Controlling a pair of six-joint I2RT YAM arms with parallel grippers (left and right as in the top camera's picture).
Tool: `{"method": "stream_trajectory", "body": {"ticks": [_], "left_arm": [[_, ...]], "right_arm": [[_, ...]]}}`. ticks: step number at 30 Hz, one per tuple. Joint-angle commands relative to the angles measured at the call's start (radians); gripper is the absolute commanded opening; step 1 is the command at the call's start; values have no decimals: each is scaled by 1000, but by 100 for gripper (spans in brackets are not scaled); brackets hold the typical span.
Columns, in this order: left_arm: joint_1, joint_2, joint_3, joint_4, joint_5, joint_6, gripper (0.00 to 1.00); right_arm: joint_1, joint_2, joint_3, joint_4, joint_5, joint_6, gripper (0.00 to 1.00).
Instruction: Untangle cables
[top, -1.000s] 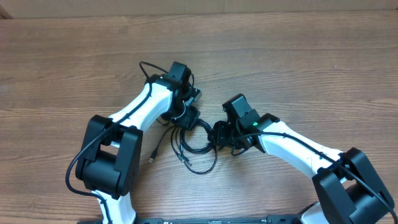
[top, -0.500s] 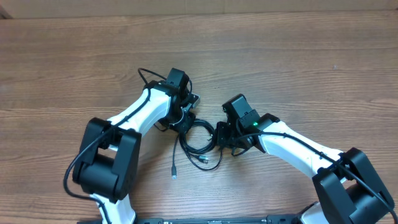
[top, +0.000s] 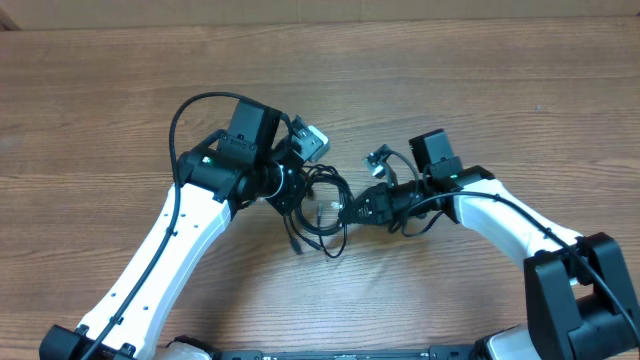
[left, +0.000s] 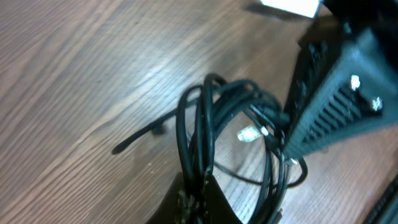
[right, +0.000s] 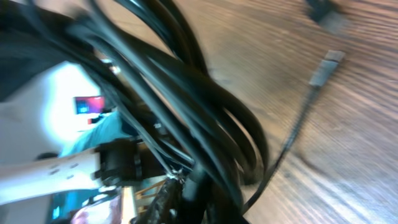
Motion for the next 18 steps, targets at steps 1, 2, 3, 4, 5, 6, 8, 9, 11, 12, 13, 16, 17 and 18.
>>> {"method": "stream_trajectory", "body": {"ticks": [1,2,3,4,5,6,8,9,11,12,13,16,17,18], "left_arm": [[3,17,-9,-31,130,148,4],[3,24,-11,-34,140,156,4],[3,29,-11,-34,146,162,4],[3,38,-11,-34,156,169,4],[3,46,-11,-34,173,183,4],[3,53,-11,-34,196,193,4],[3,74,-11,-34,248,210,5],[3,87,-11,-33,266,210,4],[3,118,-11,-27,285,209,4],[3,129,-11,-23,285,209,4],[3,143,-11,-18,285,206,4],[3,194,-11,-18,327,205,4],[3,205,-11,-18,341,205,4],[3,224,-11,-16,364,205,5]], "right_arm": [[-78,-16,-3,-13,-237,-137,15],[-107,-16,-3,-16,-284,-165,17],[-129,-16,-3,-16,-293,-165,18],[-158,-16,-3,-16,-293,-165,25],[-168,-16,-4,-19,-292,-165,30],[-172,-16,-4,-25,-290,-165,33],[-172,-16,-4,-48,-272,-164,35],[-169,-16,-4,-60,-256,-164,33],[-153,-16,-4,-111,-173,-164,29],[-145,-16,-4,-134,-133,-164,27],[-135,-16,-4,-161,-82,-164,23],[-90,-16,-6,-185,-11,-152,19],[-80,-16,-6,-182,8,-129,19],[-63,-16,-6,-169,68,-62,19]]}}
